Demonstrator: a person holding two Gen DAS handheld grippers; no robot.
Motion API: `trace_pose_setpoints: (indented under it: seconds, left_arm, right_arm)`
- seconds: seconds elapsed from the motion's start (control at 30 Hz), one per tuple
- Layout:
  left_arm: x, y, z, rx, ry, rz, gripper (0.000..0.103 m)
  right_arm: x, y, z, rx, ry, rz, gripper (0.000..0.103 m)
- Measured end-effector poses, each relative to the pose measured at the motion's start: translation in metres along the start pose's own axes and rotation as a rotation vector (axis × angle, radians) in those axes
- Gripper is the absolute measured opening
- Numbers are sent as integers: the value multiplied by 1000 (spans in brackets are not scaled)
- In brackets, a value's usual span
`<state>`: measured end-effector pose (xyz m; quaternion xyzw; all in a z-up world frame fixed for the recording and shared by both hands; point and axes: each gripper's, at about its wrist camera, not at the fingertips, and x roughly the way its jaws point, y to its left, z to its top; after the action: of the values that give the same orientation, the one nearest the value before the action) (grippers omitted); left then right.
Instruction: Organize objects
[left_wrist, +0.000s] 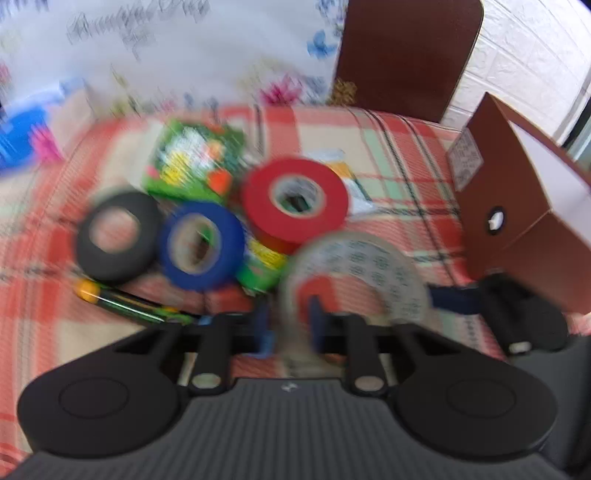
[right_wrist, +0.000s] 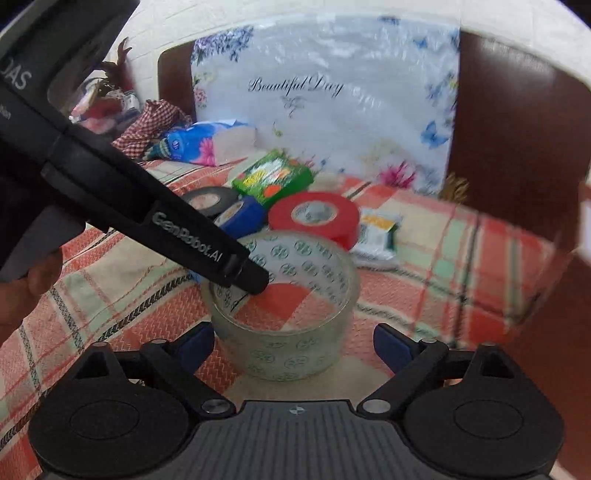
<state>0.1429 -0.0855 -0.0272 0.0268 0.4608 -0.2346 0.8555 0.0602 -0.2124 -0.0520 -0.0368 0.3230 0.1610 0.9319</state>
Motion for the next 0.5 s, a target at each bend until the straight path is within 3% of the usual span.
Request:
trace_pose_setpoints:
  seconds: [0.13, 0.23, 0.4, 0.5]
  left_arm:
    - [-15, -3, 1, 8, -6, 26, 20]
    - [-43, -21, 10, 40, -55, 25, 20]
    - [-90, -77, 39, 116, -191, -49, 20]
    - [-84, -129, 58, 175, -231, -123, 20]
  right_arm:
    - [-12, 4, 0, -1, -24, 17, 83]
    - [-42, 5, 5, -9, -80, -4, 83]
    - [-119, -16, 20, -30, -208, -131, 83]
    - [-157, -48, 15, -9, -230, -233, 83]
